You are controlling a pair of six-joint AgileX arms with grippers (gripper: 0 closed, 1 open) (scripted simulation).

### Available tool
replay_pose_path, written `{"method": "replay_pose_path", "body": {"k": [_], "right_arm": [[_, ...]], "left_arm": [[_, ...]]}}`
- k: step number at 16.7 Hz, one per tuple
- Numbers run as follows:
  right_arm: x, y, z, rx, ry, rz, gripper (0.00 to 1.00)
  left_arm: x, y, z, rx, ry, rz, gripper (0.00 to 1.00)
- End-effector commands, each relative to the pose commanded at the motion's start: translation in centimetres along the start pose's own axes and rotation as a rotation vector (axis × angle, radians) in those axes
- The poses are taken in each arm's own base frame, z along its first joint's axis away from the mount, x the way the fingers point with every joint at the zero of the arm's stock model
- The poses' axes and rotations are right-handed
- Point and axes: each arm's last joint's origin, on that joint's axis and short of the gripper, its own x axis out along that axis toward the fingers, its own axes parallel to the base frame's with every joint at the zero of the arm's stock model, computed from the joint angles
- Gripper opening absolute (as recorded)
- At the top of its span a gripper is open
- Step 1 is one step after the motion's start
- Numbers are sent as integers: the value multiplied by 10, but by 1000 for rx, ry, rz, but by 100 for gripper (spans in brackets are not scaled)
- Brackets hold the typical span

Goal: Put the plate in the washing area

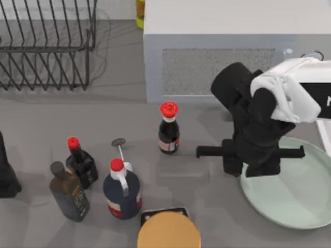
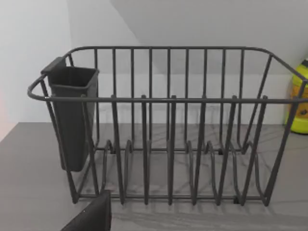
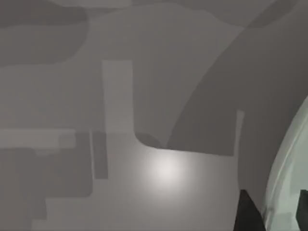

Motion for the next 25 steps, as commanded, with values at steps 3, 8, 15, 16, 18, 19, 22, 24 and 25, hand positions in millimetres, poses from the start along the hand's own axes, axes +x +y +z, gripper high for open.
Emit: {"method": "replay_pose_path", "body": {"k": [3,8,15,16,18,19,22,24,25], "right_arm": [[-33,12,15,0,9,-6,0],[-138,23,32,0,18,-12,0],[-235,4,15,0,-7,5,0],[-238,3,14,0,-9,6,0],[-238,3,14,0,-9,6,0],[-238,3,14,0,-9,6,0],[-239,1,17,-4,-21,1,0],[-245,-13,31,-3,-65,-20,0],[-246,-23,43,-2,-89,-36,0]], "left_arm": [[0,0,0,0,0,0,100],[0,0,0,0,0,0,100],[0,0,0,0,0,0,100],[0,0,0,0,0,0,100],[0,0,0,0,0,0,100],[0,0,0,0,0,0,100],[0,0,0,0,0,0,100],[0,0,0,0,0,0,100],[0,0,0,0,0,0,100]]}}
